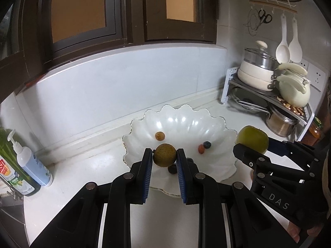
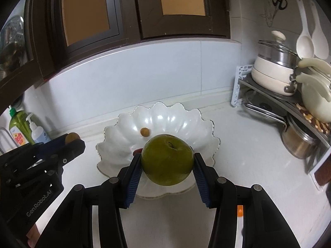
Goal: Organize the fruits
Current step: 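Carry the small yellow fruit and green apple in both grippers over the white bowl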
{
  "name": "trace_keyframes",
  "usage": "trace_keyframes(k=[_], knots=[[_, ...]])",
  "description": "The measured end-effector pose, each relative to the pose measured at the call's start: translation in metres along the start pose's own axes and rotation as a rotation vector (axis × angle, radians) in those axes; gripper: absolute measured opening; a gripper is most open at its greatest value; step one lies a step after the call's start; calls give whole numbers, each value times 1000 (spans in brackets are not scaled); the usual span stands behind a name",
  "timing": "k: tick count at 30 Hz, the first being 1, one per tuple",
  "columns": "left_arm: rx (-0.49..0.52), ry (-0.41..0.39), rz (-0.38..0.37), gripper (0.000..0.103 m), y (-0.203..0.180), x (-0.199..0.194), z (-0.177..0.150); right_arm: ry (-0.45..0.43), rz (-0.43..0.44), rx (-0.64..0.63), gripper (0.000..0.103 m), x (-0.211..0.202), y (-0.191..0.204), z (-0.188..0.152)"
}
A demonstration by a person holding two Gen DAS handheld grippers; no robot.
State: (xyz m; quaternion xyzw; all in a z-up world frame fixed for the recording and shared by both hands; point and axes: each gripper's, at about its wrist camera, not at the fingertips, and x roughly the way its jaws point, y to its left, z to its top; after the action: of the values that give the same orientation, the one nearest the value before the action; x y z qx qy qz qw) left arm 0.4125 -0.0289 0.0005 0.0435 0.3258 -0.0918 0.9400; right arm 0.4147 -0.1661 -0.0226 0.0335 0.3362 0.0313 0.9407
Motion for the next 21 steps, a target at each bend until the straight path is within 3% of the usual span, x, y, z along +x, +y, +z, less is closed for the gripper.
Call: trace_keyframes(k=[21], knots=[[-37,157,12,24,19,97,25,143,32,-73,50,98,-2,45]])
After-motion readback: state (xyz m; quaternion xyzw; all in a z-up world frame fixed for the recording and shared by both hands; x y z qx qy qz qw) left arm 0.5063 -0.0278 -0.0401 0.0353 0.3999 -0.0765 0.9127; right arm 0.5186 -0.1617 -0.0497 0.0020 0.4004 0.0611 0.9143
